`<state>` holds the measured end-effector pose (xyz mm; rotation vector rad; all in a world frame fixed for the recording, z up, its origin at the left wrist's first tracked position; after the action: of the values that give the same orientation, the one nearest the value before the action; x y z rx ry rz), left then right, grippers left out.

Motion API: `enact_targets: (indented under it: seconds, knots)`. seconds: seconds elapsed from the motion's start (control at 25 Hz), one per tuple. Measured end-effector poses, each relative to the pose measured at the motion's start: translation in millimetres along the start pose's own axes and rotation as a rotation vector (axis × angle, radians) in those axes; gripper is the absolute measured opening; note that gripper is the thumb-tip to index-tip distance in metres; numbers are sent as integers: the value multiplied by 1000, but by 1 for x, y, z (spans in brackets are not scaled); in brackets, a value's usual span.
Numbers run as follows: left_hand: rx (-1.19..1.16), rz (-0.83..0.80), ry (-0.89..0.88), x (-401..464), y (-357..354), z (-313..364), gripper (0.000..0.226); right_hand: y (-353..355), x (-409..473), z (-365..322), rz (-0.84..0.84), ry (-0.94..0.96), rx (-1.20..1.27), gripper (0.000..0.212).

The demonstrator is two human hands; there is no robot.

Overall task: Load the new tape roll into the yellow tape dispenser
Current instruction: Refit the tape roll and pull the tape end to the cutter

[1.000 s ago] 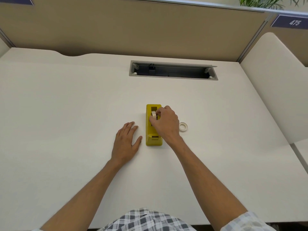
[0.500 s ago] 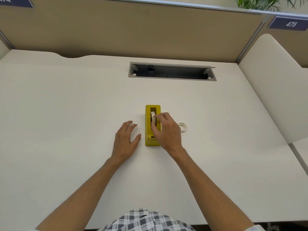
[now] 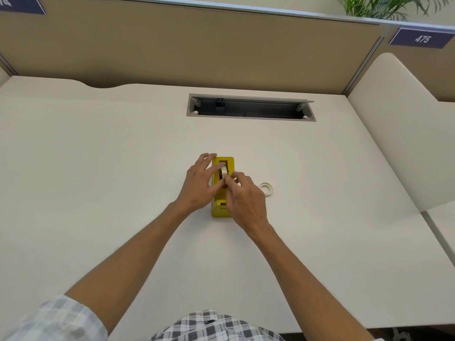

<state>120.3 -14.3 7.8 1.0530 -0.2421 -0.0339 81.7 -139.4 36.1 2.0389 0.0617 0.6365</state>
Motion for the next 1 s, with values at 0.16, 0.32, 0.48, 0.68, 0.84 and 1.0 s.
enact_targets:
  seconds: [0.16,0.32,0.48,0.68,0.84,1.0]
  knots:
    - [-29,12,-4,3,0,4,39,0,3,3,-21,-35,0,36]
    - [-62,49,-16,0,2,8,37,-1,7,6,-45,-60,-5,35]
    - [-97,76,-35,-4,3,12,31,-1,11,6,-36,-69,8,31]
    - [-105,107,-37,-7,5,12,27,2,15,4,6,-53,15,25]
    - [-129,95,26,-3,6,7,37,1,15,5,0,-62,14,23]
    - [-96,60,7,-1,3,7,31,1,15,5,-5,-66,20,26]
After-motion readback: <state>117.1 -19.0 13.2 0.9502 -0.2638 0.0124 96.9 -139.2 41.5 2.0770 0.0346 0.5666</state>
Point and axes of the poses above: each hand's wrist, its own x-axis towards the middle knuckle, its own y-axis out of the back of the hand, z = x × y, the point moved 6 cm from there along x, towards the middle knuckle, and after that the axes turned 9 degrees about x, right-handed, at the moved point
